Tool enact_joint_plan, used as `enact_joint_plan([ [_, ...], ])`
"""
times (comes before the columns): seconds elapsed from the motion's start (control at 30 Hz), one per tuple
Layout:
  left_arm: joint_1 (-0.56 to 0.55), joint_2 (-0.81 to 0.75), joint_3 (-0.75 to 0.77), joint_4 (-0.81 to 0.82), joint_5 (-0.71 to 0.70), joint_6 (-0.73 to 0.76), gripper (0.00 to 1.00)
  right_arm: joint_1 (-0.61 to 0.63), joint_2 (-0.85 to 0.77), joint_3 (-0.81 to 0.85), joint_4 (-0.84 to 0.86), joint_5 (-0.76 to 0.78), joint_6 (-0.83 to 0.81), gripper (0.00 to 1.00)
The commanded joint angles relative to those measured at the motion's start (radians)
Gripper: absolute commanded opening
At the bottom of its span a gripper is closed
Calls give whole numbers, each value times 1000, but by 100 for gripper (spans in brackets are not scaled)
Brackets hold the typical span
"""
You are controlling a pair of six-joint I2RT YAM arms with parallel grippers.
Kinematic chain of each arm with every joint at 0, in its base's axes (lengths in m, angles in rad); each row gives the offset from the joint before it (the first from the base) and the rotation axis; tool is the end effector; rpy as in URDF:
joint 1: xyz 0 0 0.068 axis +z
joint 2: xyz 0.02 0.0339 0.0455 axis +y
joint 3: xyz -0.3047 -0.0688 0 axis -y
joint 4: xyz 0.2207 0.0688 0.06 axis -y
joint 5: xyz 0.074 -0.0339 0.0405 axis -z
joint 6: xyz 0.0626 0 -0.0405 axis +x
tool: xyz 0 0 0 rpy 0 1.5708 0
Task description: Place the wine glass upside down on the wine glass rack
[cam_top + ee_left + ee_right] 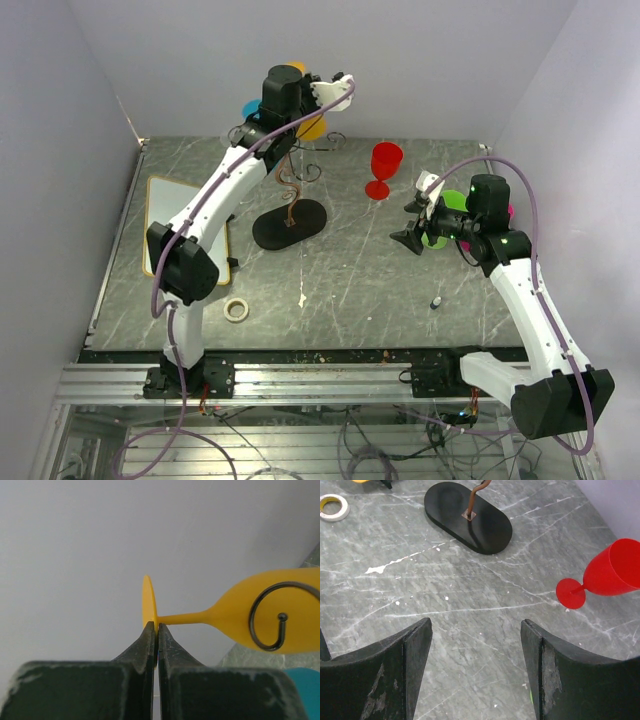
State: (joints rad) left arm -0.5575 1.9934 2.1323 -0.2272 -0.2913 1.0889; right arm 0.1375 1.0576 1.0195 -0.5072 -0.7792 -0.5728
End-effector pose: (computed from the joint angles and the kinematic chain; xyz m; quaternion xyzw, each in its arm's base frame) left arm 0.4242 -0.2433 0.4696 0.4686 0.5681 0.2787 0.6165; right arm 0.1867 0.0702 0.3690 -0.4550 0.6910 0.2252 0.5146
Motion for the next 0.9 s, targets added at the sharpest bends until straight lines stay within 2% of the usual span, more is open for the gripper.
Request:
enact_joint_plan([
  [0.0, -19, -71, -15, -29, 7, 17, 7, 3, -1, -13, -11, -20, -15, 71],
  [0.23, -29, -93, -32, -63, -2, 19, 7, 5, -5, -13, -13, -26, -15, 71],
  [0.47, -35, -118, -104, -30, -1, 49, 7, 5, -6, -13, -10, -26, -12, 71],
  [0.87, -65, -147, -117, -93, 48, 33, 7, 3, -4, -25, -7, -17, -10, 71],
])
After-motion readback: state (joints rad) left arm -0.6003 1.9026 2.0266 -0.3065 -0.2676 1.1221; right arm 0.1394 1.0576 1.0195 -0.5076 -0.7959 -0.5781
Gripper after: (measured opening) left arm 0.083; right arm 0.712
